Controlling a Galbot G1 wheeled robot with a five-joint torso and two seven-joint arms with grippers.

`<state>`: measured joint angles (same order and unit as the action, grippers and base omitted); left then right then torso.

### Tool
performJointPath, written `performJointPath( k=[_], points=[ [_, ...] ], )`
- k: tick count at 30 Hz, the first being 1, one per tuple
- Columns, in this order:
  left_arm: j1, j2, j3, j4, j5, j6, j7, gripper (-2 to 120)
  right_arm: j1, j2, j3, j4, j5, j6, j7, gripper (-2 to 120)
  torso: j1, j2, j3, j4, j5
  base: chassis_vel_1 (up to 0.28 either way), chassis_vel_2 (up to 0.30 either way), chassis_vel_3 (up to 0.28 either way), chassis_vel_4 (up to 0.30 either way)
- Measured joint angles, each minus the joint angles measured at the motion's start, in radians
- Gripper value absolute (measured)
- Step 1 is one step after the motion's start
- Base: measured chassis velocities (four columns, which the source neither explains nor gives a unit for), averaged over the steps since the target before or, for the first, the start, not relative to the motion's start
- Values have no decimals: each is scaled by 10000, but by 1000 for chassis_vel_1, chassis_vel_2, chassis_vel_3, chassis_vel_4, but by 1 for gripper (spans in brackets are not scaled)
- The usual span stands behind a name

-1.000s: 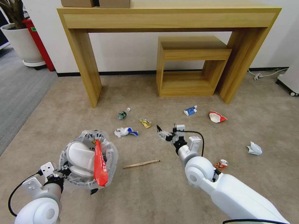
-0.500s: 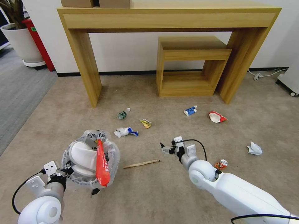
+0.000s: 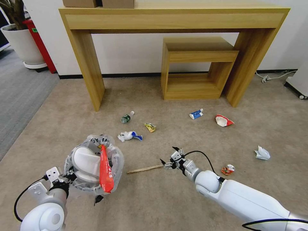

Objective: Pick up the trash bin and place the garbage on the floor into it.

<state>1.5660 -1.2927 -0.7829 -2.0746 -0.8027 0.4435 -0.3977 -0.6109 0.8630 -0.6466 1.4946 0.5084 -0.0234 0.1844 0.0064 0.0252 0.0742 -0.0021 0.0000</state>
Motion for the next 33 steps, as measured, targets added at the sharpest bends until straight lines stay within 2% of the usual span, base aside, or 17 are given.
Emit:
performJointPath(
  k=[2, 5, 7, 8, 11, 12, 15, 16, 17, 20, 21, 22, 23, 25, 33],
  points=[
    [-42, 3, 5, 16, -8, -1, 0, 0, 83, 59, -124, -232, -109, 367, -91, 100, 0, -1, 0, 0, 1, 0, 0, 0, 0],
    [-71, 29, 9, 40, -29, -1, 0, 0, 40, 156, -64, -250, 176, 418, -36, 100, 0, 0, 0, -1, -1, 0, 0, 0, 0],
    [-98, 68, 8, 85, -38, -1, -9, 0, -174, 314, 75, 93, 1067, -198, 652, 100, 0, 0, 0, -1, 0, 0, 0, 0, 0],
    [-98, 68, 8, 85, -38, -1, -9, 0, -174, 314, 75, 93, 1067, -198, 652, 100, 0, 0, 0, -1, 0, 0, 0, 0, 0],
    [-147, 73, 52, 178, -48, -1, -18, 0, -533, 860, 249, 351, 2566, -981, 2183, 100, 0, 0, 0, -1, 0, 0, 0, 0, 0],
    [-147, 73, 52, 178, -48, -1, -18, 0, -533, 860, 249, 351, 2566, -981, 2183, 100, 0, 0, 0, -1, 0, 0, 0, 0, 0],
    [-212, -3, 116, 308, -22, 0, -20, 0, -882, 1709, 661, 318, 3653, -1546, 3629, 100, 0, 0, 0, -3, -5, 0, 0, 0, 0],
    [-234, -26, 137, 349, -8, 0, -18, 0, -964, 2203, 865, 155, 3943, -1632, 4184, 100, 0, 0, -1, -3, -6, 0, 0, 0, 0],
    [-234, -26, 137, 349, -8, 0, -18, 0, -964, 2203, 865, 155, 3943, -1632, 4184, 100, 0, 0, -1, -3, -6, 0, 0, 0, 0],
    [-280, -60, 176, 424, 4, 0, -13, 0, -1156, 3783, 1656, -459, 4799, -1801, 5359, 100, 0, -1, 0, 2, -1, 0, 0, 0, 0],
    [-280, -60, 176, 424, 4, 0, -13, 0, -1156, 3783, 1656, -459, 4799, -1801, 5359, 100, 0, -1, 0, 2, -1, 0, 0, 0, 0],
    [-293, -60, 178, 441, 6, 0, -13, 0, -1203, 4257, 1990, -698, 5160, -1839, 5756, 100, 0, 0, 0, 3, -2, 0, 0, 0, 0],
    [-293, -60, 178, 441, 6, 0, -13, 0, -1203, 4257, 1990, -698, 5160, -1839, 5756, 100, 0, 0, 0, 3, -2, 0, 0, 0, 0],
    [-319, -24, 180, 501, 0, -1, -13, 0, -1259, 5216, 2909, -1362, 6033, -2033, 6397, 100, 0, 0, 0, 0, -1, 0, 0, 0, 0],
    [-335, -14, 163, 570, -2, -50, -14, 0, -1208, 5355, 3157, -1684, 6841, -2200, 6692, 100, 0, 0, 0, -1, 0, 0, 0, 0, 0]
  ],
)
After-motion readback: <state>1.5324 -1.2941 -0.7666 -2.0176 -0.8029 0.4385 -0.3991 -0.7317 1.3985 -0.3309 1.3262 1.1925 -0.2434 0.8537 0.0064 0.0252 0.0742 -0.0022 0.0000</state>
